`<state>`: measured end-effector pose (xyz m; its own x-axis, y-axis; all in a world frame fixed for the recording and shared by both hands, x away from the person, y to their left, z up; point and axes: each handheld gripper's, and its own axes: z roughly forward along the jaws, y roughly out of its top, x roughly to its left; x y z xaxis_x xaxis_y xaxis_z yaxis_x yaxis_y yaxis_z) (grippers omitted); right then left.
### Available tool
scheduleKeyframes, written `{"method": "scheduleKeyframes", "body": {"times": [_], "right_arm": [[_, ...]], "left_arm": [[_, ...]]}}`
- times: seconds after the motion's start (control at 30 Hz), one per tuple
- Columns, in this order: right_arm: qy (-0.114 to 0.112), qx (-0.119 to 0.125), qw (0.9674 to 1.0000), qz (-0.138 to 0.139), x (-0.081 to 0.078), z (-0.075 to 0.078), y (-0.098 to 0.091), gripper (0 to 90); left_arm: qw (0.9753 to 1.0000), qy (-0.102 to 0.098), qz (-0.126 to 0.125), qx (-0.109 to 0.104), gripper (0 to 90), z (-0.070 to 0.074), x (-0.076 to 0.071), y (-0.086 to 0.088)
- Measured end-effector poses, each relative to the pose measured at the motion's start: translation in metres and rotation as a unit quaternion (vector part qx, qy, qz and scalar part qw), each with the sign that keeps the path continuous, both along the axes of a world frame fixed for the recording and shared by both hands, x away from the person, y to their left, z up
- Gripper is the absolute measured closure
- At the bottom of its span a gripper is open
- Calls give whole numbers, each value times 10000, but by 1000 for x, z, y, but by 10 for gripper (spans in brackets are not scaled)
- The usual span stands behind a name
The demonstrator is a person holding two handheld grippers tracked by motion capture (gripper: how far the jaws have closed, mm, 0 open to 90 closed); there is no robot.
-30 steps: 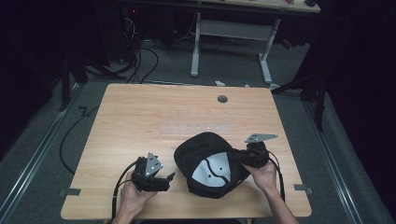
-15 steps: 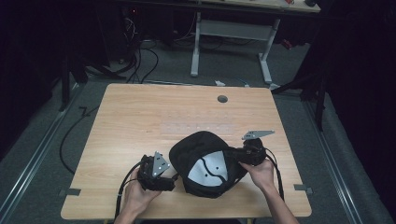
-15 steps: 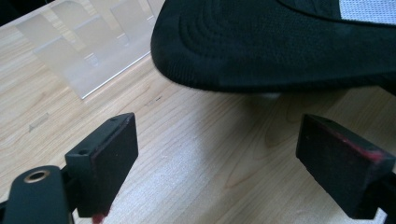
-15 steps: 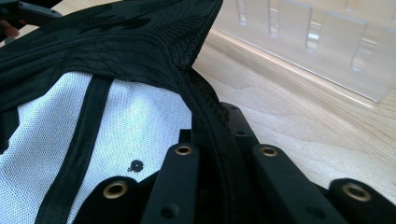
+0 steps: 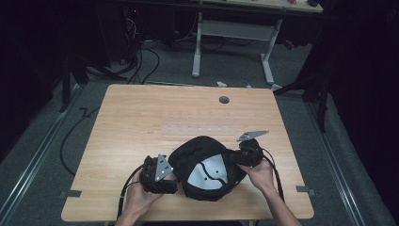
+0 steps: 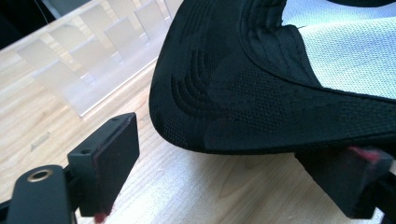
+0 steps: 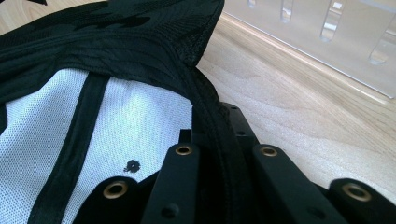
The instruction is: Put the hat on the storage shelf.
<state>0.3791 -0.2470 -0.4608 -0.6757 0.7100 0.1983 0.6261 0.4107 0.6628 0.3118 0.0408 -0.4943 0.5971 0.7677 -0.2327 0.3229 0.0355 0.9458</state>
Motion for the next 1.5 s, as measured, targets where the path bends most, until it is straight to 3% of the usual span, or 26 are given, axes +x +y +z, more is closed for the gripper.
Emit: {"method": "scheduleKeyframes", "body": {"times": [0.27,0.37,0.53,0.9,1.13,1.37,1.5], "right_arm": [[122,62,9999,67,2,0,2,853],[209,99,9996,163,2,0,8,853],[251,103,9994,227,4,1,12,852],[216,120,9993,287,2,3,15,840],[191,195,9989,382,0,4,18,826],[241,399,9980,417,3,3,20,792],[260,654,9969,361,4,5,16,755]], "left_arm": [[9999,-71,-97,85,183,1,-2,-4],[9994,-200,-165,242,205,0,-4,-9],[9992,-297,-204,183,270,2,-7,-9],[9983,-519,-137,219,547,12,-7,-4],[9982,-540,-70,256,647,16,-4,3],[9984,-508,-107,212,712,17,-4,7],[9983,-490,-220,228,734,17,-6,8]]}}
